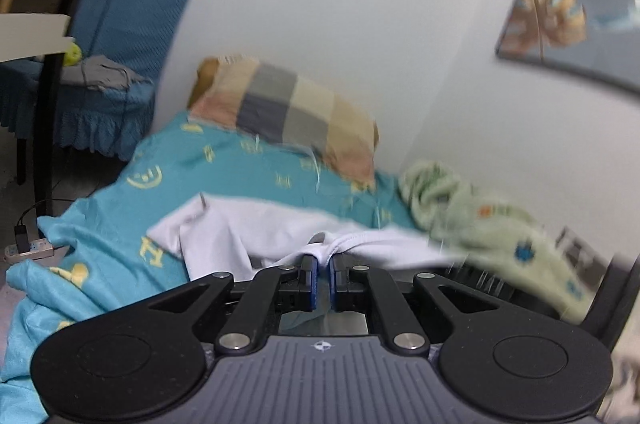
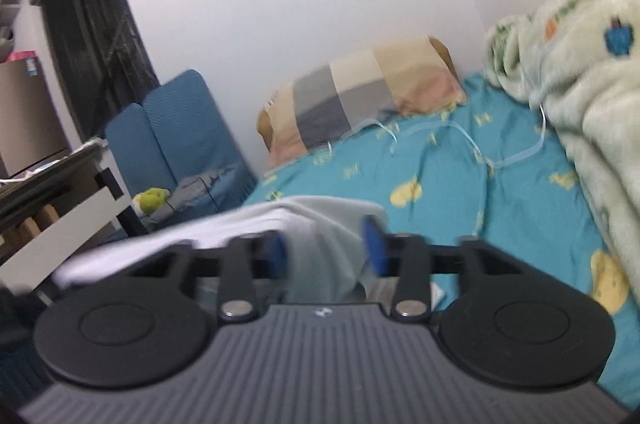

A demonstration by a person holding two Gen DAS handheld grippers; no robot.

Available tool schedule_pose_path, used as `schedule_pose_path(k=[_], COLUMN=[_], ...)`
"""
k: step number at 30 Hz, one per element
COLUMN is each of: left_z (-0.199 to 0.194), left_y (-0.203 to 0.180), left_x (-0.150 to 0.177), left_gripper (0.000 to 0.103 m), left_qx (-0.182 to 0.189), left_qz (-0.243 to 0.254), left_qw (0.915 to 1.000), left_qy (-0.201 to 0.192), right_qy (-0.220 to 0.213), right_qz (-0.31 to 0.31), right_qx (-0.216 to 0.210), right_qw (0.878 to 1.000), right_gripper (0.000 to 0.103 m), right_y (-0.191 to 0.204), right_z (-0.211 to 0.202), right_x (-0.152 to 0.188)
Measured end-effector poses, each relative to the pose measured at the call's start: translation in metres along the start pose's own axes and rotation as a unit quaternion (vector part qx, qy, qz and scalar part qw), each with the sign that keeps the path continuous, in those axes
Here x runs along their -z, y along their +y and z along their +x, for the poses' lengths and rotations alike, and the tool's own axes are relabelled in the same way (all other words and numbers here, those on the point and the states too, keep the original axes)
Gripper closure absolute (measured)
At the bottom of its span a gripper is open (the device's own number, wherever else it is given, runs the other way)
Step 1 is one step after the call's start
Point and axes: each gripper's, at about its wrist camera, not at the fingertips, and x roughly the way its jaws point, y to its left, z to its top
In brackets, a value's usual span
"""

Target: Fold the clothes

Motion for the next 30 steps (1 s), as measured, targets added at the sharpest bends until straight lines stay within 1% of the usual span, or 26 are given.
schedule_pose_path(k=[1,2,3,4,5,6,7,8,9,12,14,17,18,19,20,21,22,23,24,25,26,27,28,29,30], left_z=[0.004,0.008,0.012,0.015,0.018,0.02,0.022,0.023,0.024,0.023,0.021,0.014,0.015,0.017,0.019,0.021,0.022,0.023,0.024,0.026,0.028,0.03,0.031,0.034,0.037], left_y=[-0.003,-0.005,-0.007,-0.008,-0.011,-0.015,-0.02,-0.027,-0.033,-0.049,-0.053,-0.051,-0.05,-0.049,-0.048,-0.045,-0.04,-0.035,-0.03,-0.026,-0.025,-0.023,-0.021,-0.019,-0.014], left_x=[0.003,0.007,0.011,0.015,0.018,0.021,0.024,0.028,0.03,0.036,0.035,0.031,0.03,0.029,0.028,0.028,0.027,0.026,0.025,0.024,0.025,0.025,0.026,0.027,0.029], left_gripper=[0.095,0.092,0.085,0.081,0.075,0.066,0.061,0.053,0.047,0.037,0.037,0.036,0.036,0.036,0.036,0.036,0.036,0.038,0.046,0.052,0.063,0.069,0.074,0.084,0.091], left_qx=[-0.004,-0.009,-0.014,-0.017,-0.016,-0.014,-0.014,-0.017,-0.022,-0.035,-0.043,-0.045,-0.062,-0.088,-0.113,-0.129,-0.134,-0.139,-0.144,-0.151,-0.158,-0.161,-0.165,-0.165,-0.16], left_qz=[0.012,0.023,0.033,0.042,0.052,0.065,0.081,0.1,0.115,0.138,0.124,0.091,0.092,0.096,0.099,0.095,0.081,0.068,0.055,0.048,0.05,0.052,0.054,0.052,0.044], left_qw=[0.9999,0.9995,0.9991,0.9985,0.9978,0.9969,0.9956,0.9939,0.9924,0.9897,0.9914,0.9939,0.9927,0.9905,0.9877,0.9863,0.9871,0.9876,0.9878,0.9872,0.9862,0.9856,0.9848,0.9846,0.9852], left_qy=[0.009,0.017,0.025,0.032,0.038,0.042,0.046,0.045,0.04,0.018,-0.002,-0.042,-0.047,-0.045,-0.044,-0.04,-0.034,-0.028,-0.022,-0.017,-0.009,0.001,0.012,0.026,0.043], right_qy=[0.0,0.0,0.0,0.0,0.001,0.0,-0.003,-0.006,-0.005,0.003,0.003,0.011,0.016,0.02,0.025,0.031,0.039,0.048,0.056,0.064,0.071,0.076,0.079,0.081,0.082], right_qz=[-0.002,0.003,0.007,0.01,0.011,0.012,0.015,0.018,0.024,0.028,0.008,-0.013,-0.016,-0.018,-0.018,-0.019,-0.023,-0.026,-0.027,-0.027,-0.024,-0.021,-0.019,-0.015,-0.009], right_qx=[-0.011,-0.026,-0.04,-0.054,-0.066,-0.079,-0.093,-0.108,-0.125,-0.164,-0.159,-0.134,-0.126,-0.12,-0.12,-0.12,-0.117,-0.113,-0.109,-0.105,-0.104,-0.102,-0.098,-0.094,-0.092], right_qw=[1.0,1.0,0.999,0.998,0.998,0.997,0.996,0.994,0.992,0.986,0.987,0.991,0.992,0.992,0.992,0.992,0.992,0.992,0.992,0.992,0.992,0.992,0.992,0.992,0.992], right_gripper=[0.086,0.091,0.092,0.094,0.095,0.096,0.097,0.097,0.097,0.097,0.097,0.097,0.097,0.097,0.097,0.097,0.097,0.097,0.097,0.097,0.096,0.095,0.095,0.095,0.095], right_y=[0.0,-0.001,-0.001,-0.002,-0.001,0.0,0.001,0.002,0.002,0.005,0.009,0.009,0.008,0.006,0.006,0.006,0.007,0.008,0.008,0.007,0.006,0.005,0.002,0.0,-0.003], right_z=[-0.002,-0.004,-0.006,-0.008,-0.01,-0.013,-0.016,-0.019,-0.021,-0.026,-0.03,-0.03,-0.03,-0.029,-0.028,-0.027,-0.025,-0.023,-0.021,-0.019,-0.017,-0.016,-0.016,-0.015,-0.014], right_x=[-0.003,-0.006,-0.008,-0.011,-0.015,-0.018,-0.022,-0.026,-0.029,-0.037,-0.039,-0.039,-0.039,-0.038,-0.038,-0.038,-0.037,-0.035,-0.033,-0.031,-0.029,-0.027,-0.026,-0.024,-0.024])
